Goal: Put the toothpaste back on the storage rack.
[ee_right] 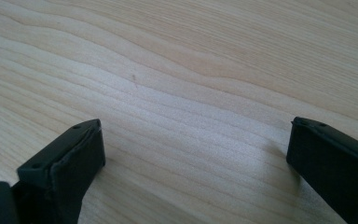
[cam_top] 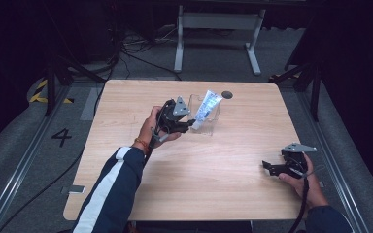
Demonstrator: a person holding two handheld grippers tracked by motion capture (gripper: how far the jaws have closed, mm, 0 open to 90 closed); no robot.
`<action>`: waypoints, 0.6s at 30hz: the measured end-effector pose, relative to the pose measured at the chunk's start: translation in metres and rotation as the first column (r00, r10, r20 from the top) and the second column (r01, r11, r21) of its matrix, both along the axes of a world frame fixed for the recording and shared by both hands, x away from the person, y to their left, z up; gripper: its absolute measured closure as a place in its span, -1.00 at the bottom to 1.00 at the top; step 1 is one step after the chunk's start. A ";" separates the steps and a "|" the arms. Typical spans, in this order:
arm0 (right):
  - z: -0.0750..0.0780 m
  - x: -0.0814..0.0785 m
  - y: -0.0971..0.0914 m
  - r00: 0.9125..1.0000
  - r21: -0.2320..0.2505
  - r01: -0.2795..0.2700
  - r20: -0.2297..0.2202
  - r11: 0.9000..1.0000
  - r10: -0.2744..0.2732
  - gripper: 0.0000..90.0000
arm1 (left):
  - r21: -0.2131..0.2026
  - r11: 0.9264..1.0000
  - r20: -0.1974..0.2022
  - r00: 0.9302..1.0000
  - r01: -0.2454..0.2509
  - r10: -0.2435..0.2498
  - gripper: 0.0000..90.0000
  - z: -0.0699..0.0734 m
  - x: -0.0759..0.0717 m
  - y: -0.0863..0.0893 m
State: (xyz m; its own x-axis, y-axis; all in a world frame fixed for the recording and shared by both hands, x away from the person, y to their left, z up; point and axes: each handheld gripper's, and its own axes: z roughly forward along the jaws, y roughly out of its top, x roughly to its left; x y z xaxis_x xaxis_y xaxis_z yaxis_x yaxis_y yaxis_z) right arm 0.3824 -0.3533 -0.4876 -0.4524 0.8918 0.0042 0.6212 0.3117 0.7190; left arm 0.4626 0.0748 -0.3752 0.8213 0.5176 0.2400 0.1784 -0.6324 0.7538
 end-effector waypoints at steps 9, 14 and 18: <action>0.000 0.000 0.000 1.000 0.000 0.000 0.000 1.000 0.000 -0.90 | 0.030 1.000 0.002 1.000 -0.004 0.004 0.17 -0.002 -0.008 0.010; 0.000 0.000 0.000 1.000 0.001 -0.002 0.000 1.000 0.002 -0.90 | 0.049 0.999 0.017 1.000 0.005 -0.006 0.16 -0.001 -0.015 0.016; 0.000 -0.001 0.000 1.000 0.002 -0.003 -0.001 1.000 0.003 -0.90 | 0.069 0.997 0.016 1.000 0.013 -0.015 0.14 0.001 -0.023 0.021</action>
